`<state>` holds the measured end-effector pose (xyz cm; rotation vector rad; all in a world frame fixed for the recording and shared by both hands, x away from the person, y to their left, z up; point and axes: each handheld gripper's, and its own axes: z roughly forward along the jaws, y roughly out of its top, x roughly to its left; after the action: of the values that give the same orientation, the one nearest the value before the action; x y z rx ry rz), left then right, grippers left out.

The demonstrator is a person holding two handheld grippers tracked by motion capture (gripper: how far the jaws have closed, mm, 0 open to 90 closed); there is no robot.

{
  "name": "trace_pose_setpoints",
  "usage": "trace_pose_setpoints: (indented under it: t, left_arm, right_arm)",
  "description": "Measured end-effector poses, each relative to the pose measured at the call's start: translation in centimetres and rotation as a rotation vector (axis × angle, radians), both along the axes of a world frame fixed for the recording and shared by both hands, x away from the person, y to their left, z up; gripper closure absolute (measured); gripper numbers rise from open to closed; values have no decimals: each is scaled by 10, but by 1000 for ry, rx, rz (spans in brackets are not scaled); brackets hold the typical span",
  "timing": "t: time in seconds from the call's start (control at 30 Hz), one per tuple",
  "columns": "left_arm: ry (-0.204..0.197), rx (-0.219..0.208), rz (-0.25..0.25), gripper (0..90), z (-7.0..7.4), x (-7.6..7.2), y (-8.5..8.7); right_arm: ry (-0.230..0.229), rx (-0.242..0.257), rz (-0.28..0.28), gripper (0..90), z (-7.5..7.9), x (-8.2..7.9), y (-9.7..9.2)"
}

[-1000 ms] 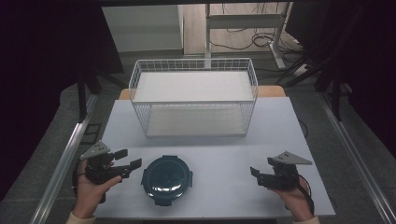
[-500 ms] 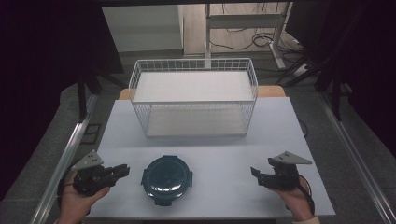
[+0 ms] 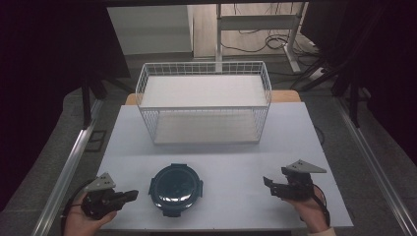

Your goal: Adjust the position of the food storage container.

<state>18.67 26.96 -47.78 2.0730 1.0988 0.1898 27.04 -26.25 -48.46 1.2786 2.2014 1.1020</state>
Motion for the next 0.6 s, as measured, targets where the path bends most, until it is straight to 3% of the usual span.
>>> trace_pose_setpoints:
  t: [0.37,0.6]
  left_arm:
    - [65,-3,-62,896,-11,-6,-7]
    - [117,14,-126,891,-25,-1,-28]
  right_arm:
    - [4,-4,0,209,-1,0,1]
    - [8,-13,3,208,-3,1,1]
